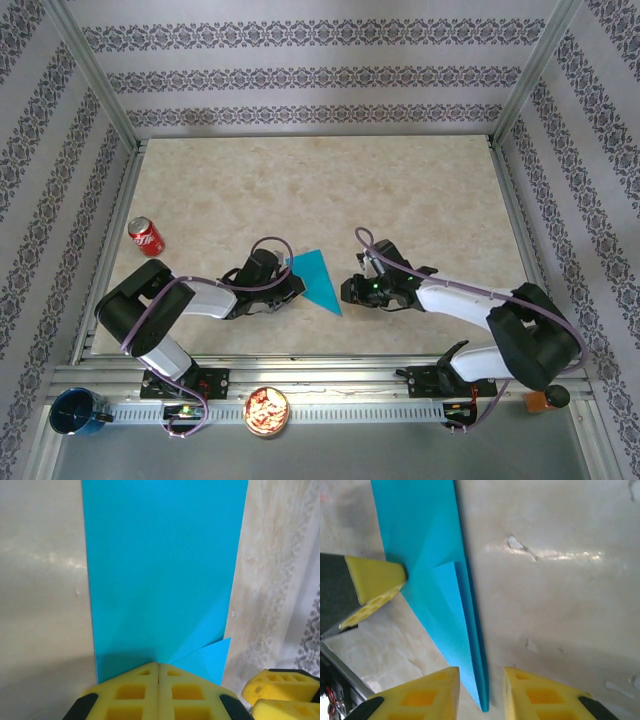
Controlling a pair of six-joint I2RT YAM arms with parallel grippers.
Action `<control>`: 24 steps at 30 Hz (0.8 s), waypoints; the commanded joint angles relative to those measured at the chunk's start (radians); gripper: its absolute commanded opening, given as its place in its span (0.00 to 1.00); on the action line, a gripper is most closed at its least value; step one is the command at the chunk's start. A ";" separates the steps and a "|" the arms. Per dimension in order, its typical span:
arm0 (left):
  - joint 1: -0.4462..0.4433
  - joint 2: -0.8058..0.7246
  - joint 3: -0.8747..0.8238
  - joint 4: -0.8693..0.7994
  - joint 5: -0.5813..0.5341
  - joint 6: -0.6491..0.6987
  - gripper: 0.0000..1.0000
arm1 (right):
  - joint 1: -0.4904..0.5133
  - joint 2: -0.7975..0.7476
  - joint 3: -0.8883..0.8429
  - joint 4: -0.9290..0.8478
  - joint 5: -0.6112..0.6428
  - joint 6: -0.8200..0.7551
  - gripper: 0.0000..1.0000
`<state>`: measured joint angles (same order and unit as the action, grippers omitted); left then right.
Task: Fold a paper plane with a square sheet of paper (pick it up from the middle)
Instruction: Fourth fold the wing at the center of the table.
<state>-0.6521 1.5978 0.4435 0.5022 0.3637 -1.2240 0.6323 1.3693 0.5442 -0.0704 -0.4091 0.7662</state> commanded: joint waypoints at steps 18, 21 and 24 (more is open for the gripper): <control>0.025 -0.318 0.018 -0.418 -0.148 0.129 0.38 | -0.006 0.276 0.227 0.040 -0.115 -0.062 0.28; 0.056 -0.308 0.016 -0.408 -0.101 0.141 0.38 | -0.008 0.287 0.237 0.040 -0.122 -0.062 0.23; 0.082 -0.291 0.018 -0.390 -0.053 0.151 0.38 | -0.009 0.279 0.231 0.043 -0.124 -0.065 0.18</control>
<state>-0.5926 1.2945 0.4534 0.1341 0.2512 -1.1187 0.6300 1.6466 0.7601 -0.0402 -0.5110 0.7235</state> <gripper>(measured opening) 0.378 0.182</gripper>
